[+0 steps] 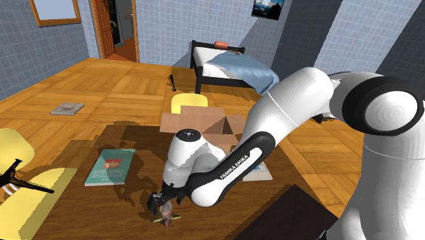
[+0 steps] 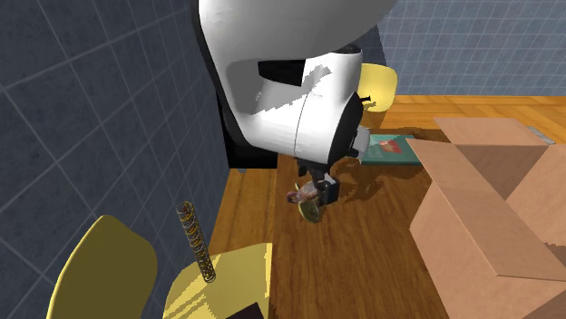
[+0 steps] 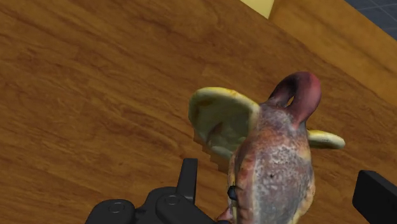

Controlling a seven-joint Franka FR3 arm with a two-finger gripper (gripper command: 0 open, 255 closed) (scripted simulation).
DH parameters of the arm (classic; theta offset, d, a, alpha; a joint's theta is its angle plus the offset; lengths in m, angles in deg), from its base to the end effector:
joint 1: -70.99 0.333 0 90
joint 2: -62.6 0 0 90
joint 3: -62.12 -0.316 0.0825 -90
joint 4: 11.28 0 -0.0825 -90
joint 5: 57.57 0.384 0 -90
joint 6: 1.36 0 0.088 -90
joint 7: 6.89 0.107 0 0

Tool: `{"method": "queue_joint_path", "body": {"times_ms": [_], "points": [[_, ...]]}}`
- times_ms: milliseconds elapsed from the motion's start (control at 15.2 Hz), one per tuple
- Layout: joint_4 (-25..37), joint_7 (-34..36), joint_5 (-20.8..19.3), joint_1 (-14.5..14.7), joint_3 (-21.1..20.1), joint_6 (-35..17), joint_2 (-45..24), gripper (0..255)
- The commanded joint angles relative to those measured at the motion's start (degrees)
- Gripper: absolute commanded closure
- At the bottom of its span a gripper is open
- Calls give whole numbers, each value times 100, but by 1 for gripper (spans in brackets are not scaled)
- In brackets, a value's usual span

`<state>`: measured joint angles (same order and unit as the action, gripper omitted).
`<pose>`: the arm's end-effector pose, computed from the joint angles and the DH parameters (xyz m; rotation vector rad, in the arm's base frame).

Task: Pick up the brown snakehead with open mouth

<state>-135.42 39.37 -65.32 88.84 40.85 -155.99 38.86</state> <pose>0.4477 0.3683 0.2281 -2.9794 0.0688 -0.0889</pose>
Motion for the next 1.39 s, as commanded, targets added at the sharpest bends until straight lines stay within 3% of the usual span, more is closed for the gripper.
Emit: {"method": "queue_joint_path", "body": {"times_ms": [0, 66, 132, 726, 1320], "points": [[12, 48, -63, 51, 51, -95, -107, 0], [12, 48, -62, 52, 51, -95, -106, 0], [-13, 40, -56, 42, 46, -105, -91, 255], [12, 48, -62, 52, 51, -95, -107, 255], [12, -149, 271, -155, -209, 460, 469, 255]]}}
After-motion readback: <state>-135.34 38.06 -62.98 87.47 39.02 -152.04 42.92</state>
